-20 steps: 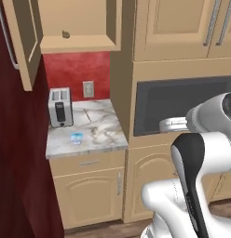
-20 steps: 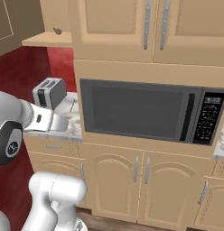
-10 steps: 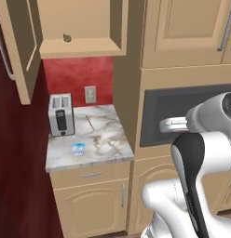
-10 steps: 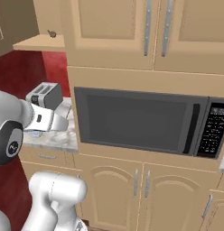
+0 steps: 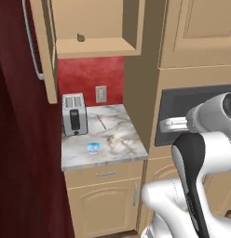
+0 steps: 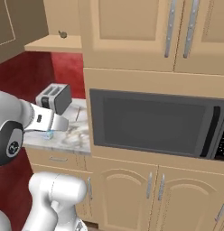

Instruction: Pick the yogurt and yogurt from the counter and place them in the cabinets closest to them.

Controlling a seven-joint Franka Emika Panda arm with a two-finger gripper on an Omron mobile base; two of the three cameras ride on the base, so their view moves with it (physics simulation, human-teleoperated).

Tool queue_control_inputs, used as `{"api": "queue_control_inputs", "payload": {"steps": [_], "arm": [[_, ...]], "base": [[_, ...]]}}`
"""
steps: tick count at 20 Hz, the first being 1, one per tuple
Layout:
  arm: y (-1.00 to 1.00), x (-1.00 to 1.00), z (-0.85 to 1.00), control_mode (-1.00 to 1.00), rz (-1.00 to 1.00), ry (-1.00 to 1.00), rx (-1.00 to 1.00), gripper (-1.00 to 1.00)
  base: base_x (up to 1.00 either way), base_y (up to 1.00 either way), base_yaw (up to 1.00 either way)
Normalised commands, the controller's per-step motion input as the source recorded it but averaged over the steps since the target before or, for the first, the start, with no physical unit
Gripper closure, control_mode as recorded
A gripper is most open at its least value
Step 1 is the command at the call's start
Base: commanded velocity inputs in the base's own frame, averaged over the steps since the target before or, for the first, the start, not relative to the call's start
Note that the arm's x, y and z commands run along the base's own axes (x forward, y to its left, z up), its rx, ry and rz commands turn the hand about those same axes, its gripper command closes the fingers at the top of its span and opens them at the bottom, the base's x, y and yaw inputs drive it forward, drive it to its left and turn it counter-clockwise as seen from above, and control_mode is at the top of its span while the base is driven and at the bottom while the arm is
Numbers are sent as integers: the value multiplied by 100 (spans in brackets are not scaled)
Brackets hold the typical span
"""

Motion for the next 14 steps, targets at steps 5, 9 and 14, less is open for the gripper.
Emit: {"api": "queue_control_inputs", "payload": {"steps": [5, 9, 14], "arm": [[0, 0, 0, 100, 0, 0, 0, -100], [0, 0, 0, 100, 0, 0, 0, -100], [0, 0, 0, 100, 0, 0, 0, -100]], "base": [[18, 47, 0], [17, 45, 0], [8, 36, 0]]}}
